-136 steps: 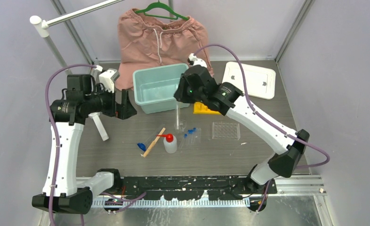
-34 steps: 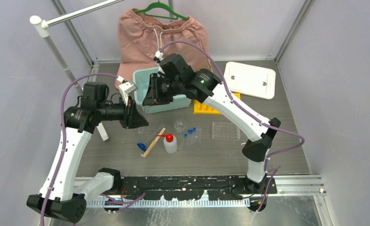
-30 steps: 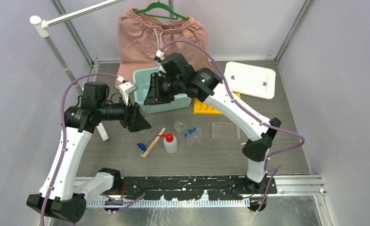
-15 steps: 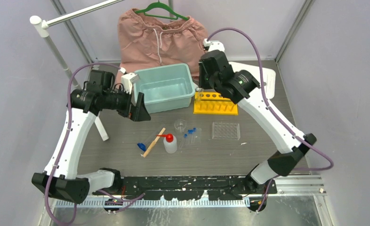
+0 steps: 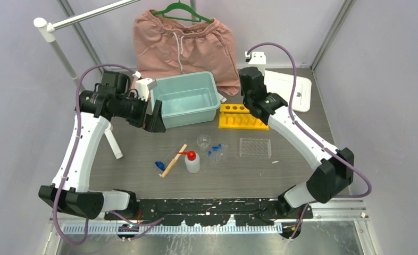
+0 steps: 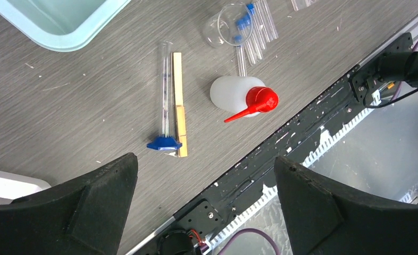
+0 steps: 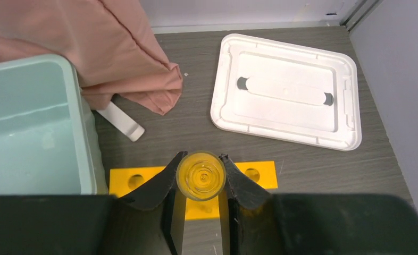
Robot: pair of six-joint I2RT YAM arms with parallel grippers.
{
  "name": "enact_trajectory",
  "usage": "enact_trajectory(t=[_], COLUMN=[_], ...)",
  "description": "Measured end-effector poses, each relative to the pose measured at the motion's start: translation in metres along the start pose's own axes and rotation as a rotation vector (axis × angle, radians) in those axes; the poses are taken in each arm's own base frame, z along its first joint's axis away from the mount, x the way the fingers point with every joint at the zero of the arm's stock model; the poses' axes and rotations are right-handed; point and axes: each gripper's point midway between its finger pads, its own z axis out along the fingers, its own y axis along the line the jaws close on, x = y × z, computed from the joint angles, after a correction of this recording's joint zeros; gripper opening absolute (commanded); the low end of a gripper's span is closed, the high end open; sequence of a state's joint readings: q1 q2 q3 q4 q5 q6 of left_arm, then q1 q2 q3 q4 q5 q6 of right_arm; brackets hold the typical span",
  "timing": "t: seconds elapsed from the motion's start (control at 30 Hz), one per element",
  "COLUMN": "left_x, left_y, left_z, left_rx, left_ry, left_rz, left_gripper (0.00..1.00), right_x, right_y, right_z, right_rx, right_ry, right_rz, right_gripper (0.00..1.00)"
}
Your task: Organize the chemistry lab equipment
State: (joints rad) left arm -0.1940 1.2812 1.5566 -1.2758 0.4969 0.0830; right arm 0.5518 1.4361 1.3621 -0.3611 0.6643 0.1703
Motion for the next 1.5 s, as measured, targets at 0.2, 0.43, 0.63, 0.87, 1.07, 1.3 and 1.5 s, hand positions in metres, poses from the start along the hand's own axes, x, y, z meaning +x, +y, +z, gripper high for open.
enact_trajectory(t=[0.2, 0.43, 0.63, 0.87, 1.07, 1.3, 1.5], left_x=[0.0, 0.002, 0.0, 0.001, 0.001, 0.008, 0.009], left_y=[0.005, 0.009, 0.01, 0.012, 0.015, 0.02, 0.021], left_z=[0.003, 0.004, 0.003, 0.004, 0.004, 0.006, 0.007], left_rx=[-0.01, -0.026, -0.028, -0.037, -0.049, -0.075, -0.075], left_ry=[0.035, 0.051, 0.052, 0.057, 0.059, 0.077, 0.08], left_rz=[0.007, 0.008, 0.01, 0.014, 0.022, 0.015, 0.012], left_gripper=[1.0, 1.0, 1.0, 1.0, 1.0, 1.0, 1.0], right_x=[0.01, 0.037, 0.047, 0.048, 0.049, 0.036, 0.039], right_y=[0.007, 0.018, 0.025, 0.024, 0.019, 0.016, 0.016], right_z=[0.034, 0.046, 0.049, 0.046, 0.04, 0.029, 0.028], right_rx=[0.006, -0.05, -0.091, -0.096, -0.099, -0.119, -0.124], right_ry=[-0.02, -0.035, -0.057, -0.078, -0.086, -0.115, -0.11], right_rz=[0.035, 0.056, 0.074, 0.095, 0.109, 0.129, 0.129], right_gripper=[0.01, 0.0, 0.0, 0.01, 0.0, 0.0, 0.01])
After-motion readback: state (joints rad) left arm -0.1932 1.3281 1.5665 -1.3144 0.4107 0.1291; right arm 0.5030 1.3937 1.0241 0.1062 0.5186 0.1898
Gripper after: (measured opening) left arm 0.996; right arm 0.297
